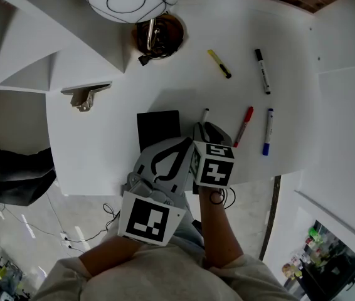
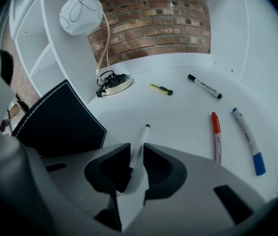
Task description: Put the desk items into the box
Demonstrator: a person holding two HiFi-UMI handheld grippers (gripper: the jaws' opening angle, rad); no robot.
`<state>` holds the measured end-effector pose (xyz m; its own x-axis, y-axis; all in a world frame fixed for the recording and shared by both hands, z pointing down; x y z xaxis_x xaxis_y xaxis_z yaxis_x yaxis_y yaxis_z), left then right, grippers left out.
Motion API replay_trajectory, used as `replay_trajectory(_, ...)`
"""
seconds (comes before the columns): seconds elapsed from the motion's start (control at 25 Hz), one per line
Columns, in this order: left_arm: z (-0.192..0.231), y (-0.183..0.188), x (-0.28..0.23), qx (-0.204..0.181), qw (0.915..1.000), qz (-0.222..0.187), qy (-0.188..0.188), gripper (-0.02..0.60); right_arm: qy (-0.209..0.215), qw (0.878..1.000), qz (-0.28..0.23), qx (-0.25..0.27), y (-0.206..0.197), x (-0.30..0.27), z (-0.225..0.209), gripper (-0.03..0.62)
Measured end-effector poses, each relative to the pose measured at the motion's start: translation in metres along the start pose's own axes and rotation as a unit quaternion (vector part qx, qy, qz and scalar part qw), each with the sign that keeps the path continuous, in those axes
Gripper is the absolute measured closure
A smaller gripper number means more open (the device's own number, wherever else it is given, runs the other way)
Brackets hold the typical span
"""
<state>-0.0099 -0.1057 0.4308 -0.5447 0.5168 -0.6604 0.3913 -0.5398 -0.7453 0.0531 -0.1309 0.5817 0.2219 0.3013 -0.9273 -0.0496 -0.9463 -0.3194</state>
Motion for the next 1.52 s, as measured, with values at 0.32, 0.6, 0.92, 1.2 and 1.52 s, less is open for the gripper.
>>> replay_trajectory(0.32,0.002,-0.001,-0.001,0.017,0.9999,0.0,0.003,0.574,-0.004,1.0,0.005,0.004,0.0,-0.002,-0.004,0.545)
replay_trajectory(0.6,0.001,-0.005,-0.001,0.033,0.9994,0.003,-0.002,0.574,0.01,1.0,0.008,-0.003,-0.001,-0.002,-0.007,0.546)
replay_trajectory(0.92,0.0,-0.003,0.002,0.029,0.9995,0.007,0.001,0.574,0.01,1.0,-0.011,-0.011,-0.002,0.019,-0.007,0.546)
replay_trajectory(1.2,0.005,0.007,0.017,0.043,0.9991,-0.006,0.001,0.574,0.002,0.998,-0.064,-0.02,0.008,0.054,-0.005,0.546)
replay_trajectory(1.52,0.001,0.028,0.045,0.029,0.999,-0.031,0.013,0.574,-0.026,0.985,-0.169,-0.009,0.028,0.111,0.004,0.546)
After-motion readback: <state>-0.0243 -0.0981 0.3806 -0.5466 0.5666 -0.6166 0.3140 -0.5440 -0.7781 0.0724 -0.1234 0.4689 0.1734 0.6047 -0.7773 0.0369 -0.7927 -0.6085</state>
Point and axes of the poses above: the fingertips, and each gripper's own axes: x backward along the fingers, z to its left, y out of its top, the point moved 2 cm from there along x, backward along the fingers, and after that the axes turned 14 degrees about z, right-handed, at the moved point
